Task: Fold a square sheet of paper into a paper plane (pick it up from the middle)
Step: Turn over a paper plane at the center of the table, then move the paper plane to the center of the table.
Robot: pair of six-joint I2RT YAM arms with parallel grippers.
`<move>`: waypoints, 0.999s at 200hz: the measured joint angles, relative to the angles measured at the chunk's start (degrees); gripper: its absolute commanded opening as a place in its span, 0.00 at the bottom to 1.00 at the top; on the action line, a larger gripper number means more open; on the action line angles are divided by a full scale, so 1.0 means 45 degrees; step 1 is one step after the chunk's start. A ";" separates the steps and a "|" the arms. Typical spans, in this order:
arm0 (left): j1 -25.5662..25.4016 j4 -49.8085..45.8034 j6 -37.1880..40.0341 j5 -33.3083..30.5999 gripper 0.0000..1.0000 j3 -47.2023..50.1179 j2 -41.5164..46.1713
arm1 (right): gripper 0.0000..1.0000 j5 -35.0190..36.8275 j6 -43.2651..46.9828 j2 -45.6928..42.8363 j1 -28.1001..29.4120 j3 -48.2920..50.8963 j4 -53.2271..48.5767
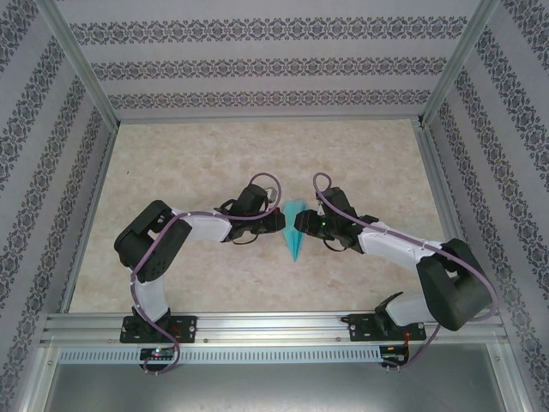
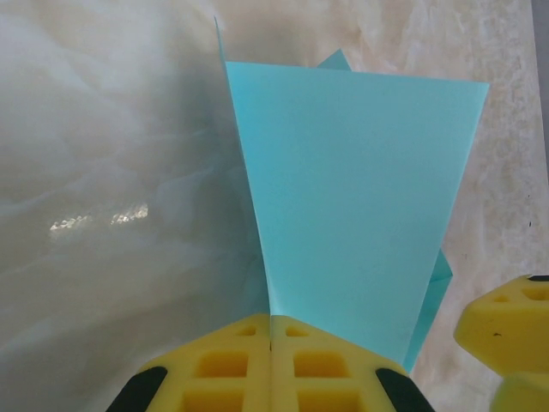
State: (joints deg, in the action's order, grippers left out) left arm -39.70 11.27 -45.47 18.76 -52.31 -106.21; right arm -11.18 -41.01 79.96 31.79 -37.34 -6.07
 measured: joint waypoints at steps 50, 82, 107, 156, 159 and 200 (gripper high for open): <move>0.0000 0.0010 -0.0005 0.0000 0.00 0.0000 0.0000 | 0.32 -0.0078 0.0194 0.0214 0.0189 -0.0204 -0.0194; 0.0010 0.0015 -0.0010 0.0000 0.00 0.0000 0.0000 | 0.39 -0.0068 0.0248 0.0481 0.0189 -0.0408 -0.0291; 0.0063 0.0015 -0.0015 0.0000 0.00 0.0000 0.0000 | 0.43 -0.0068 0.0291 0.0918 0.0238 -0.0500 -0.0423; 0.0073 0.0019 -0.0015 0.0000 0.00 0.0005 0.0000 | 0.52 -0.0083 0.0379 0.1326 0.0461 -0.0510 -0.0733; 0.0073 0.0019 -0.0015 0.0000 0.00 0.0005 0.0000 | 0.52 -0.0078 0.0369 0.1331 0.0495 -0.0510 -0.0738; 0.0073 0.0058 -0.0015 0.0000 0.00 0.0010 -0.0034 | 0.58 -0.0131 0.0359 0.1345 0.0709 -0.0510 -0.0743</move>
State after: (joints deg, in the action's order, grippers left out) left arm -39.38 11.53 -45.54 18.76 -52.27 -106.37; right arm -11.77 -39.40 86.02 34.98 -39.64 -9.41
